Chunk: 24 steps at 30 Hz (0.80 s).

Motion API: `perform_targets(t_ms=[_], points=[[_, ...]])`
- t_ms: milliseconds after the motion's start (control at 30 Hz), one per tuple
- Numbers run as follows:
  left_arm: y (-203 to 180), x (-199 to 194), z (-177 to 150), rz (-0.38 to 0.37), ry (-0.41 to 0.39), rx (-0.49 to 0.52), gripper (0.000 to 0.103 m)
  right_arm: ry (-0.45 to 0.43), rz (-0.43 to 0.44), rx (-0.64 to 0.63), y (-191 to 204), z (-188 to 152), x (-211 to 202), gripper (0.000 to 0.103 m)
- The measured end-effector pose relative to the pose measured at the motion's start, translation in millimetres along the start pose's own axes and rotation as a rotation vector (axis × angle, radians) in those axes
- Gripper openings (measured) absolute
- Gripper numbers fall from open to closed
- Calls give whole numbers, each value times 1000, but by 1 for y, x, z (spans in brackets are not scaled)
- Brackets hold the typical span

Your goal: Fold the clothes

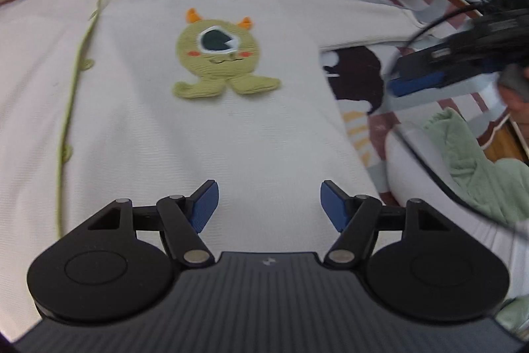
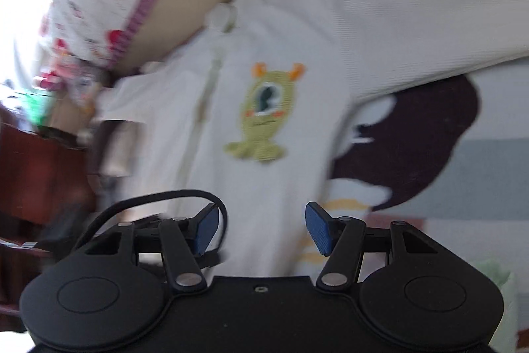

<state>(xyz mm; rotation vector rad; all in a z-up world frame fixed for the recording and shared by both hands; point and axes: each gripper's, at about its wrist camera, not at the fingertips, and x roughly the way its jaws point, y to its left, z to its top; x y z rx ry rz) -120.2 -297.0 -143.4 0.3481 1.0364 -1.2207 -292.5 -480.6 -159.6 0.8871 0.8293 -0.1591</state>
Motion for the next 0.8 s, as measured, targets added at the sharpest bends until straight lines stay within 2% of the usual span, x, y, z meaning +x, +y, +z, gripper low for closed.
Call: perform_targets(t_ms=[100, 300, 633, 700, 800], points=[[-6, 0, -5, -26, -18, 9, 63, -3, -18, 28, -9, -4, 13, 64], [-19, -2, -13, -69, -60, 37, 63, 116, -18, -185, 1, -2, 19, 67], [-16, 0, -18, 0, -58, 65, 63, 297, -36, -516, 15, 4, 29, 68], [-19, 0, -18, -7, -63, 60, 63, 246, -109, -469, 3, 16, 27, 68], [-24, 5, -20, 38, -97, 62, 63, 72, -175, -344, -20, 37, 19, 66]])
